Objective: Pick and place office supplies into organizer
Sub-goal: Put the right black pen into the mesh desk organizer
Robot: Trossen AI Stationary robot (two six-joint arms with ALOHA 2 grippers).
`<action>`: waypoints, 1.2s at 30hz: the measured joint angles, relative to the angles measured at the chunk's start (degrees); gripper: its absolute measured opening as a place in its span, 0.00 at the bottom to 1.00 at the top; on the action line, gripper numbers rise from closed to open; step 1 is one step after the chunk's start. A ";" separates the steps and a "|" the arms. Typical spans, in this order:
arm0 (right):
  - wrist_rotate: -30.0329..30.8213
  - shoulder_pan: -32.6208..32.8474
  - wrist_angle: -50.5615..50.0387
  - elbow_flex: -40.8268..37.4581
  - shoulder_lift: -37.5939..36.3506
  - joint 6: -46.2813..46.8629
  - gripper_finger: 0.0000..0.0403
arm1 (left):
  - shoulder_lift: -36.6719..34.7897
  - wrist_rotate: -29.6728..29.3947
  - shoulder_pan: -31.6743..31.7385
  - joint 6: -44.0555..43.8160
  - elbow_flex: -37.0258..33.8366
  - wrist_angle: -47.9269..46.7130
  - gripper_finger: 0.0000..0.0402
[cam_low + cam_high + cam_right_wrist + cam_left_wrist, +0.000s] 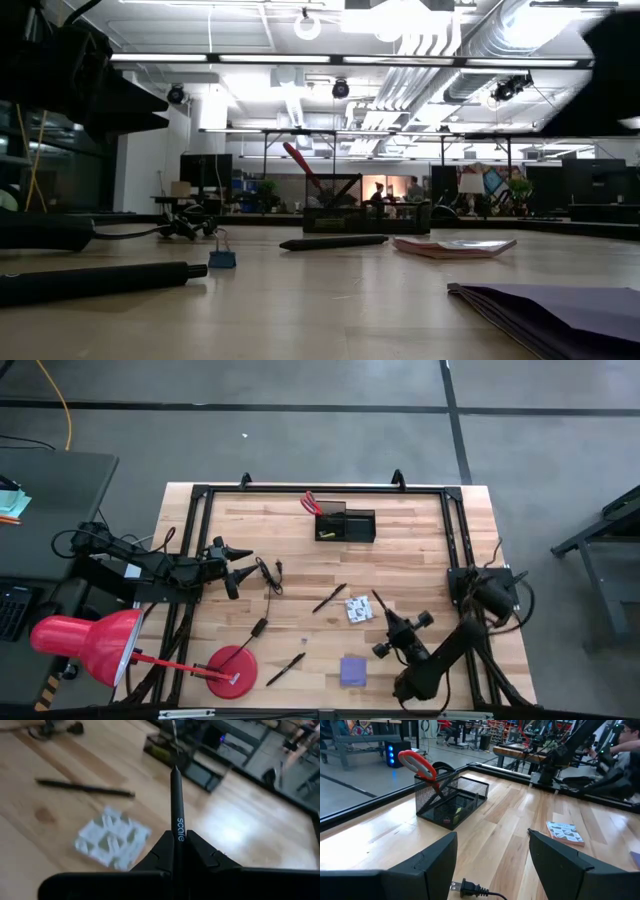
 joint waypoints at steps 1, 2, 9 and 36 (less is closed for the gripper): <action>0.92 -0.75 0.00 0.00 -1.37 -1.91 0.02 | 0.02 0.00 -0.01 0.00 0.00 0.00 0.58; 1.84 -1.49 -0.01 0.00 -2.78 -4.29 0.02 | 0.02 0.00 -0.02 0.00 0.00 0.00 0.58; 1.37 -8.48 -0.03 0.02 -13.17 -22.16 0.04 | 0.01 0.01 -0.01 0.00 0.00 0.00 0.58; -14.37 -40.94 34.73 1.41 -24.15 -104.69 0.02 | 0.00 0.00 0.00 0.00 0.00 0.00 0.58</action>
